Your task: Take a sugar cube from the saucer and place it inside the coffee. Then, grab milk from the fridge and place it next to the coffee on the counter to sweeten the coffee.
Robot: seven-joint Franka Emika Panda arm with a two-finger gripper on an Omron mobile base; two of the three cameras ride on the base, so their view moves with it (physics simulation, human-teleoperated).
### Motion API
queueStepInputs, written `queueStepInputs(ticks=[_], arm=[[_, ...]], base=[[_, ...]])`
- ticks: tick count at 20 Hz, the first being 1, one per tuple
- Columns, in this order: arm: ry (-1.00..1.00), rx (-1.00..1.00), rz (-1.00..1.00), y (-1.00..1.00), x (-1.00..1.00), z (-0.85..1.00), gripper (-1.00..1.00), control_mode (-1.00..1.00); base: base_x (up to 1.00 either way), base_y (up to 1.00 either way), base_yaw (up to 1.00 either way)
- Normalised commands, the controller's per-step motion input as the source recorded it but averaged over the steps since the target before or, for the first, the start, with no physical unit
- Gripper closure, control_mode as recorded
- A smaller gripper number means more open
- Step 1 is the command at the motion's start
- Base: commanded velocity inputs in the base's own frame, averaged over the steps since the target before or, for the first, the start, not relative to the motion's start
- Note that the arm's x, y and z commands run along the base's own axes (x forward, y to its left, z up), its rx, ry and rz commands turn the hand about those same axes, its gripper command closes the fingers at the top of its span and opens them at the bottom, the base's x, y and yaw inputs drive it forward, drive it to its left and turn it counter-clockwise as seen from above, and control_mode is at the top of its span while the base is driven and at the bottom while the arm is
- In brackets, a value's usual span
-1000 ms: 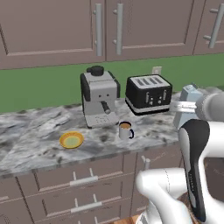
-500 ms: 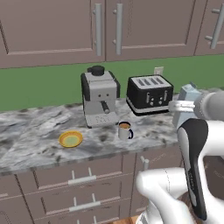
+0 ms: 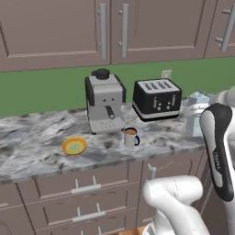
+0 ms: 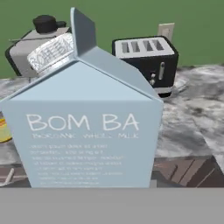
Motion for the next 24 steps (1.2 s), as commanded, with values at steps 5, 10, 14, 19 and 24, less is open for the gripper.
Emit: queueStepInputs(ticks=[5,10,14,19,24], arm=[[0.14,0.0,0.3,-0.08,0.37,-0.23,1.0,-1.0],[0.0,0.06,0.27,0.0,0.66,-0.37,1.0,-1.0],[0.04,0.11,0.32,-0.06,0.95,-0.37,1.0,-1.0],[0.03,0.17,0.38,-0.15,0.64,-0.35,1.0,-1.0],[0.02,0.17,0.33,0.0,0.47,-0.5,1.0,-1.0]], base=[[0.0,0.0,0.0],[0.0,0.0,0.0],[0.0,0.0,0.0],[0.0,0.0,0.0],[0.0,0.0,0.0]])
